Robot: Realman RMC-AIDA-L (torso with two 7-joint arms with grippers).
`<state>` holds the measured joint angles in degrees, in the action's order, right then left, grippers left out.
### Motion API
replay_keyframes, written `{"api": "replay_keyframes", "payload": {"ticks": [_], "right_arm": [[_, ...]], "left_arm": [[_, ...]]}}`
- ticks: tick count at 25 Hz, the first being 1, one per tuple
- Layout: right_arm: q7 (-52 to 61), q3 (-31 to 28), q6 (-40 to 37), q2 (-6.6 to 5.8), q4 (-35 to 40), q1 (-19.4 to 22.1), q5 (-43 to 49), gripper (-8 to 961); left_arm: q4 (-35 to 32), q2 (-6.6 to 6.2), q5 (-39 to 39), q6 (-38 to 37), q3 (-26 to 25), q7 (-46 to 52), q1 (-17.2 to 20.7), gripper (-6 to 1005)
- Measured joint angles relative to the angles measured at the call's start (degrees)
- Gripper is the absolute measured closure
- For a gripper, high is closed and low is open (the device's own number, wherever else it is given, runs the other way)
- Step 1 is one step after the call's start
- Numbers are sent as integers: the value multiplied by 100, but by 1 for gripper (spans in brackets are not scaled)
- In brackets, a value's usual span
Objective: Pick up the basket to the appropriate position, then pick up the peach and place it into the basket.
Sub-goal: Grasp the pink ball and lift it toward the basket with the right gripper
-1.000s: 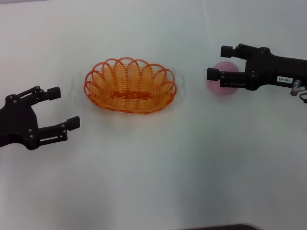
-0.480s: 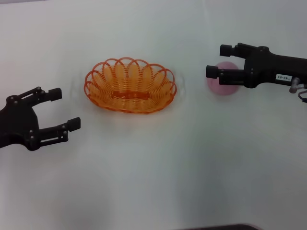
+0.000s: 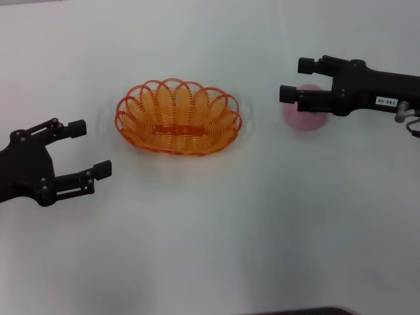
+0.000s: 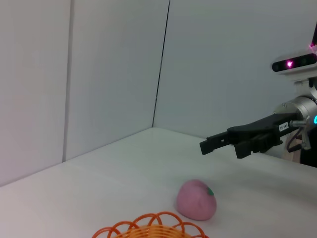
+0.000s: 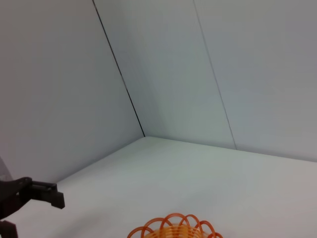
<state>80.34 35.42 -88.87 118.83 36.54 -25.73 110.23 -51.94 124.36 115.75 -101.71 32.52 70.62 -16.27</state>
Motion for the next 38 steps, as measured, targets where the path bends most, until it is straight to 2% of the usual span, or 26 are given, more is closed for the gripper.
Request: {"api": "replay_keyframes", "payload": {"ticks": [4, 10, 16, 20, 24, 29, 33, 38], "right_arm": [[170, 0, -21, -34, 37, -14, -2, 13], [646, 39, -92, -185, 217, -154, 6, 13], [1488, 65, -688, -542, 571, -477, 27, 13], [2208, 84, -760, -643, 1177, -645, 344, 13], [2821, 95, -764, -644, 1744, -918, 1195, 13], [3192, 285, -682, -539, 1960, -1309, 2474, 13], [3380, 711, -249, -397, 1961, -1401, 2986, 13], [3669, 1298, 429, -160, 1930, -1396, 3436, 13]], "left_arm": [[-20, 6, 0, -91, -2, 7, 20, 137], [-18, 10, 0, -136, 2, 14, 18, 138], [-9, 9, 0, -138, 9, 13, -2, 138], [-1, 9, 0, -137, 29, 3, -7, 138], [0, 8, 0, -133, 52, 8, -16, 139], [2, 9, 0, -121, 134, 14, -27, 139], [19, 12, -1, -91, 149, 20, -33, 139], [26, 18, -2, -96, 149, 63, -43, 139]]}}
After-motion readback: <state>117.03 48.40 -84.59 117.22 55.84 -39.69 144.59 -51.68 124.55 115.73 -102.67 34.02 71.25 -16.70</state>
